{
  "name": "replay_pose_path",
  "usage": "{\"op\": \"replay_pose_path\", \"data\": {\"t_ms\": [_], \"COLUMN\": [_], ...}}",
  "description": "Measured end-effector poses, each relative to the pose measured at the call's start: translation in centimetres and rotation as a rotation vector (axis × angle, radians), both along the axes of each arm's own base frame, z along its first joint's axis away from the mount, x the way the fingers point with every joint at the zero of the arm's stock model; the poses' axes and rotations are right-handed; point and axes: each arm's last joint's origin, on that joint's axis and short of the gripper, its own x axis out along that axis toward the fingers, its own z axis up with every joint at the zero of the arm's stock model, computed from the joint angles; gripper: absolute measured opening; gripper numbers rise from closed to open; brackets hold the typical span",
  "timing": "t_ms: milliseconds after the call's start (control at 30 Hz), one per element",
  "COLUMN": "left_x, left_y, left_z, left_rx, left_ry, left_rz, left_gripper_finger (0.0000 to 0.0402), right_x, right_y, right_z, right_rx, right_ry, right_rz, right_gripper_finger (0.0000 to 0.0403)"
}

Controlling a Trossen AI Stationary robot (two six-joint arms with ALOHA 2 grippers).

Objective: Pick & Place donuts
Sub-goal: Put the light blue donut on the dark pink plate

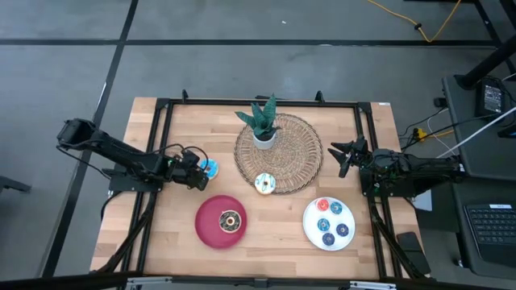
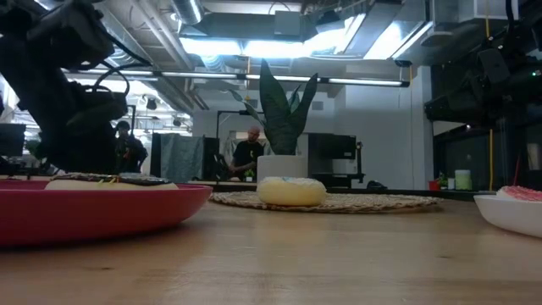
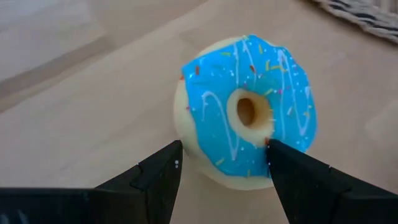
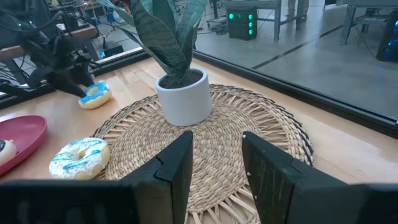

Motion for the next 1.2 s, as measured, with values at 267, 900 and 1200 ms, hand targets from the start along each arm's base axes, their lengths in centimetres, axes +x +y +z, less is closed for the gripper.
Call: {"op": "replay_pose_path", "data": {"t_ms": [267,900,1200], "left_x": [0.4,0.9,0.9], "left_y": [-0.2,-0.5,-0.7], "left_z": [-1.1,1.7,5.4], "left_rx": [-0.028,-0.133,-0.189], "left_ry": [0.041,-0.119,-0.147], "left_rz": [-0.032,-0.015,-0.046], "left_gripper_finger": [0.0205,0.002,0.0021], "right_x": [0.0,0.0,0.0], "right_y": [0.0,0.0,0.0], "right_z": [0.0,0.0,0.0], "right_rx": [0.0,0.001,0.001], "right_ry": [0.0,-0.001,-0.001], "right_rz": [0.0,0.0,0.0], "right_gripper_finger": [0.014,0.014,0.014]}}
